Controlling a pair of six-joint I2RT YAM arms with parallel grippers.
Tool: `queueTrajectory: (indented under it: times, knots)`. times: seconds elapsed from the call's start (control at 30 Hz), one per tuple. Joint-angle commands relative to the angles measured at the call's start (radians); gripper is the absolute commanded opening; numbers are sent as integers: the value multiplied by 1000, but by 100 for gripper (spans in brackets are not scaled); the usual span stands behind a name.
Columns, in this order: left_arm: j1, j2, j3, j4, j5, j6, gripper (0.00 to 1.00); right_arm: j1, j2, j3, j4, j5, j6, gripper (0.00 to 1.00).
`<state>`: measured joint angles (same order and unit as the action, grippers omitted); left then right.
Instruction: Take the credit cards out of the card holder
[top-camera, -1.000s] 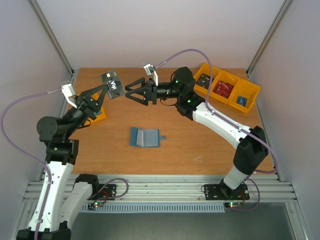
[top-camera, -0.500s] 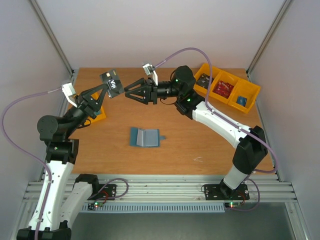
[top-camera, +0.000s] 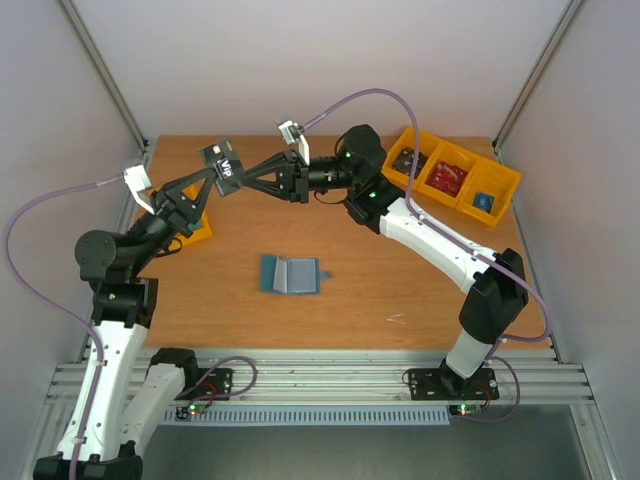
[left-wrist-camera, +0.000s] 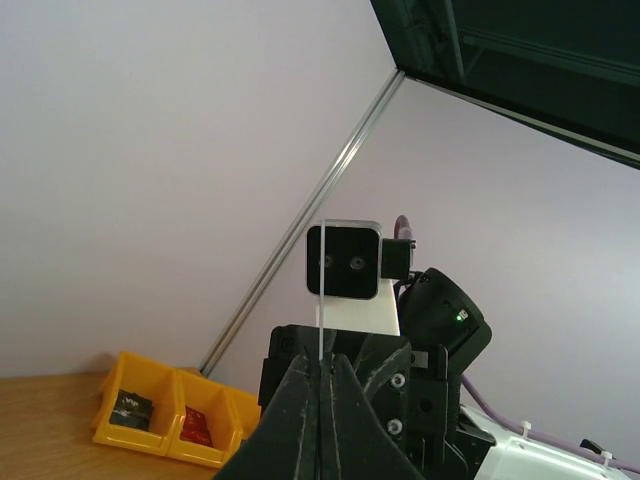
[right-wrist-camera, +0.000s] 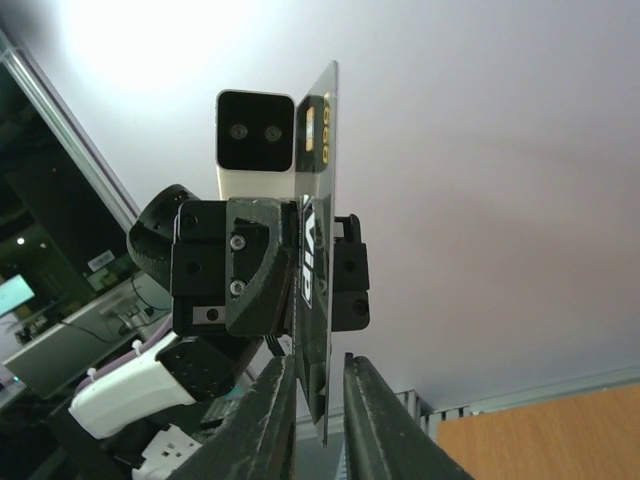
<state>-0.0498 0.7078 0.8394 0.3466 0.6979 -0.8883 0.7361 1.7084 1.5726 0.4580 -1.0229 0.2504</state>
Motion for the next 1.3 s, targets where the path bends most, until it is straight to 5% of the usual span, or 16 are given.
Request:
queueTrajectory:
  times: [0.0,0.27,0.33,0.43,0.47,0.67,0.87,1.27]
  knots:
    - [6,2,-11,9,-8,-10,0,18,7,53,-102,2,-76,8]
    - [6,-8,-38,-34,-4,33,4,-5,-28,91,-339,13,-225,1]
    - [5,-23,-67,-104,-11,119,39,-35,-31,129,-514,-19,-345,1]
    - [6,-57,-111,-190,-21,260,96,-79,-3,291,-1042,-1,-695,1]
    - [6,-69,-125,-208,-30,297,99,-92,10,343,-1218,15,-810,1]
    - [5,-115,-174,-341,-160,464,99,-162,181,685,-2010,136,-1280,1]
    - [7,-136,-202,-410,-167,528,99,-217,191,605,-2107,326,-1405,1]
    - [5,-153,-242,-480,-120,608,99,-530,272,462,-2112,477,-1552,1]
